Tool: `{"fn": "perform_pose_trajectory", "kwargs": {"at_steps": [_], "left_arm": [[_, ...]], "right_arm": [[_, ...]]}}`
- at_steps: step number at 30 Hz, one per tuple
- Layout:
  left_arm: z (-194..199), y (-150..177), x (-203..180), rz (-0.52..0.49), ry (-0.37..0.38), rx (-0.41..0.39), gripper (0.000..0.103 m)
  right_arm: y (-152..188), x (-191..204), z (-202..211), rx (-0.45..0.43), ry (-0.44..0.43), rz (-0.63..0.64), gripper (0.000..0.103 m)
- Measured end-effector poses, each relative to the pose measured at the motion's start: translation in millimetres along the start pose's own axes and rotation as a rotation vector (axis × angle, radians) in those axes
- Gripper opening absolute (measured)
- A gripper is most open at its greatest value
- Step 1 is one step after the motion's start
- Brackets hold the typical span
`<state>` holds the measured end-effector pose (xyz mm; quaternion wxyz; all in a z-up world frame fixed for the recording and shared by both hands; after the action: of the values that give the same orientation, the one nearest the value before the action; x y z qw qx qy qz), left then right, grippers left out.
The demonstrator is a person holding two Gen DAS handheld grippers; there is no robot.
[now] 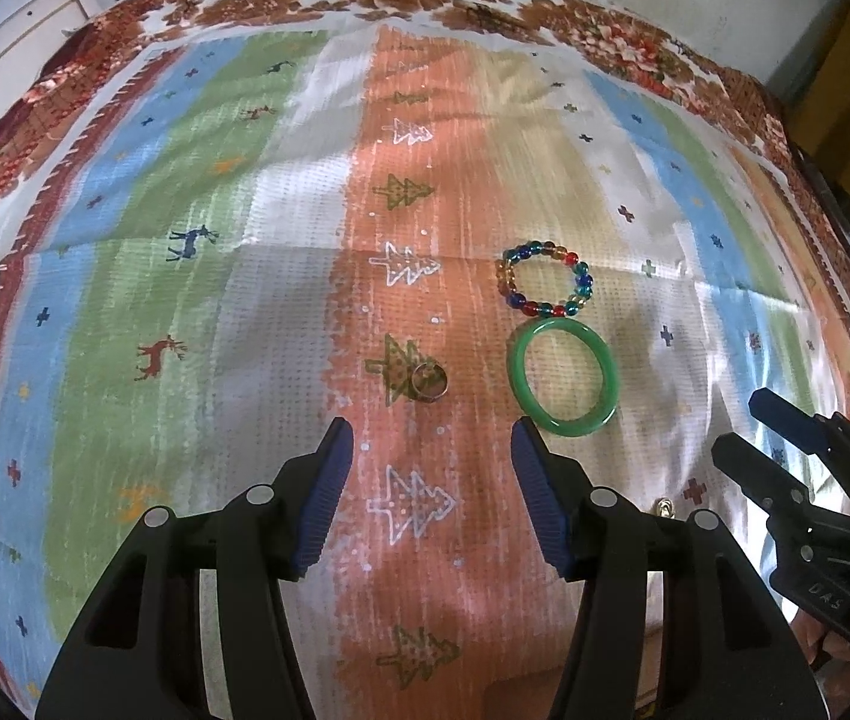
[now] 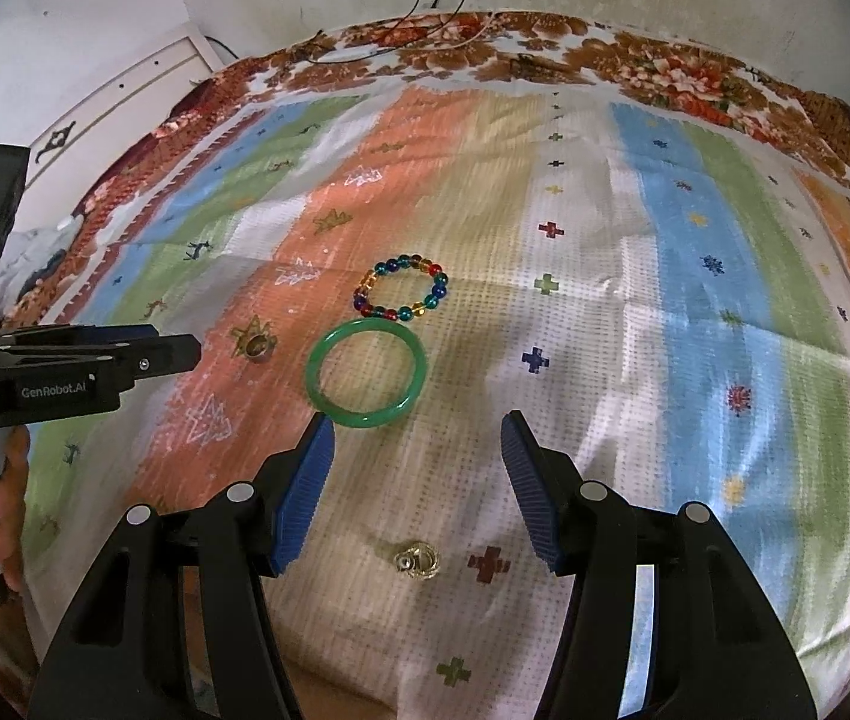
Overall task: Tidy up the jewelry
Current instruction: 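Move both tools back toward the green bangle and multicolour bracelet, then close the left tool on the gold ring while the right tool grasps the green bangle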
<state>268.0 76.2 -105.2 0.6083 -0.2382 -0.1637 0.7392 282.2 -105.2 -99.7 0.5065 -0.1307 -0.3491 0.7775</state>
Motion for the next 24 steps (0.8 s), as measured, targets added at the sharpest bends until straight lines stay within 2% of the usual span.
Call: {"fn": "perform_pose_trajectory", "kwargs": {"at_steps": [24], "left_arm": [[-39,-7,1,-0.044,-0.028,0.052,0.055]], "right_arm": [[-4,5,-40,0.076,-0.018,0.035,0.058]]}}
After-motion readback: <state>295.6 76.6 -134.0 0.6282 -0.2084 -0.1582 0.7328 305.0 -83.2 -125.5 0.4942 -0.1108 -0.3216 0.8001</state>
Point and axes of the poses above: each gripper's, at about its wrist camera, not at the fingertips, and z roughly against the way its jaws point, x to its left, y to its underside, the point moved 5 cm from there along -z, roughly the way its jaws point, and after that the axes turned 8 degrees about -x, right-handed, at the moved point
